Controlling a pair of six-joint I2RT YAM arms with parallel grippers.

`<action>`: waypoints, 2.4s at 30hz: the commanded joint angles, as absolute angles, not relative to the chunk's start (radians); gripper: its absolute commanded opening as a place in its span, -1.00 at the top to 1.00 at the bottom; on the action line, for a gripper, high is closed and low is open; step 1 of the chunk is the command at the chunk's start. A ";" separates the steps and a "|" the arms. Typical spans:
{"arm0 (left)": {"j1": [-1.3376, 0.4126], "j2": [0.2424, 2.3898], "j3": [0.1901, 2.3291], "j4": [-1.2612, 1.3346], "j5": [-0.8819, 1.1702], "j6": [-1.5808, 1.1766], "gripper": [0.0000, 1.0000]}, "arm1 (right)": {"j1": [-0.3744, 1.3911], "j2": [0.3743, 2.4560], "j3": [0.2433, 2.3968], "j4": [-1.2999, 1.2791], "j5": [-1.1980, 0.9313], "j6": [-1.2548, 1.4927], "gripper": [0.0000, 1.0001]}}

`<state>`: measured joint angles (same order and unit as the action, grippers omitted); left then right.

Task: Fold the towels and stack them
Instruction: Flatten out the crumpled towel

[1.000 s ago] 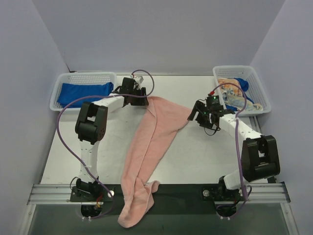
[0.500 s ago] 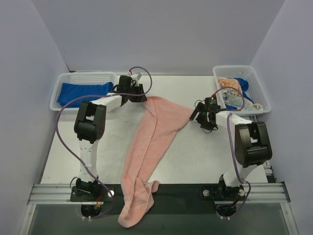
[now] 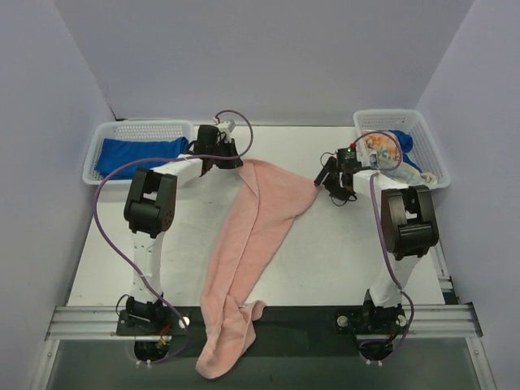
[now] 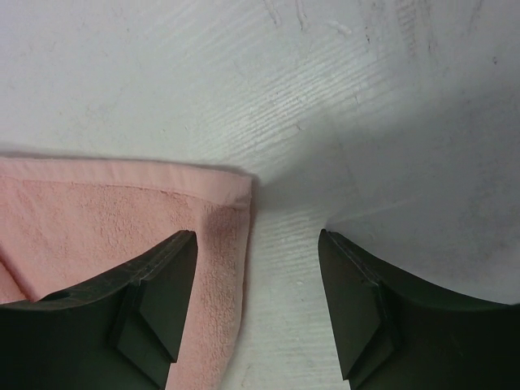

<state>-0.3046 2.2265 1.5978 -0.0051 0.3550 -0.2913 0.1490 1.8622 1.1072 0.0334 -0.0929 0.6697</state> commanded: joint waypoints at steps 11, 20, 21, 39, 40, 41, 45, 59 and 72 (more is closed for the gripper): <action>-0.296 2.197 1.666 -0.040 0.364 -0.242 1.00 | 0.227 1.996 1.295 -0.257 0.101 0.591 -0.04; -0.296 2.189 1.672 -0.069 0.356 -0.233 1.00 | 0.259 2.077 1.434 -0.380 0.183 0.569 0.05; -0.296 2.186 1.674 -0.072 0.353 -0.232 1.00 | 0.259 2.080 1.442 -0.386 0.181 0.569 0.05; -0.296 2.166 1.664 -0.100 0.348 -0.232 1.00 | 0.264 2.057 1.523 -0.379 0.136 0.529 0.03; -0.296 2.166 1.664 -0.100 0.348 -0.233 1.00 | 0.264 2.048 1.526 -0.379 0.138 0.525 0.03; -0.296 2.166 1.664 -0.101 0.347 -0.235 1.00 | 0.265 2.043 1.531 -0.379 0.143 0.523 0.03; -0.296 2.166 1.666 -0.101 0.344 -0.235 1.00 | 0.267 2.043 1.552 -0.379 0.143 0.514 0.03; -0.287 2.158 1.660 -0.110 0.345 -0.241 1.00 | 0.271 2.123 1.559 -0.406 0.181 0.546 0.04; -0.287 2.154 1.651 -0.120 0.351 -0.244 1.00 | 0.281 2.206 1.612 -0.436 0.129 0.534 0.03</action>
<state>-0.2935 2.2253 1.6257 -0.1184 0.3450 -0.2508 0.2707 2.1532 1.5921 -0.3870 0.1402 0.5320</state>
